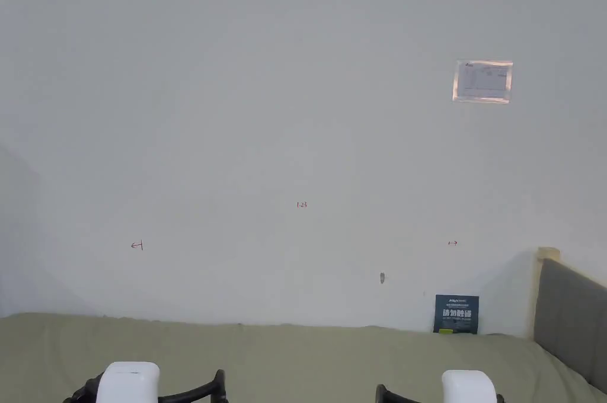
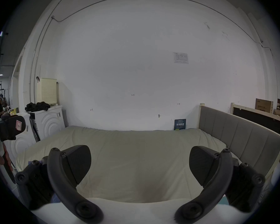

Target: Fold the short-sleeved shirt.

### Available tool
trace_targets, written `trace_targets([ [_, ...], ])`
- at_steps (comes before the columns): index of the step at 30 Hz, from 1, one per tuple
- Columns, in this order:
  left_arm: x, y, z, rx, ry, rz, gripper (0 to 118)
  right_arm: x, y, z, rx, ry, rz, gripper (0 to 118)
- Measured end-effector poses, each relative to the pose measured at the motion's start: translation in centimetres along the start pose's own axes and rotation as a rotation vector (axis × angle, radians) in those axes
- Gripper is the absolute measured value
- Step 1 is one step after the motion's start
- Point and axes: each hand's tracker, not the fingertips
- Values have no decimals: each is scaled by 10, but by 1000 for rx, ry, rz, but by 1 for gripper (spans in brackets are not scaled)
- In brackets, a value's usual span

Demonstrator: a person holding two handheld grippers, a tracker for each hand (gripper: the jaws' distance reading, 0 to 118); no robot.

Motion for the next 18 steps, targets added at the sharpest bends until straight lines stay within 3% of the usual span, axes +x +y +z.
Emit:
trace_targets([
  [5, 2, -1, -1, -6, -13, 0, 118, 0, 0, -1, -4, -4, 11, 118],
  [8, 3, -1, -1, -9, -21, 1, 101, 0, 0, 0, -8, -7, 26, 110],
  [9, 4, -1, -1, -9, -19, -3, 90, -1, 0, 1, -8, -9, 29, 100],
  [11, 7, -2, -2, -20, -14, -28, 46, 0, 0, 2, -14, -6, 20, 51],
  [13, 8, -2, -4, -35, -28, -29, 21, 1, 0, 3, -16, -27, 12, 21],
  [14, 9, -6, -4, -27, -6, -15, 0, 3, -1, 6, 1, -105, 24, 0],
  [16, 11, -11, -8, -61, -49, 14, 0, 7, 2, 7, -12, -43, 44, 0],
  [18, 18, -17, -13, -57, -16, -54, 0, 6, 1, 6, -6, -70, 73, 0],
])
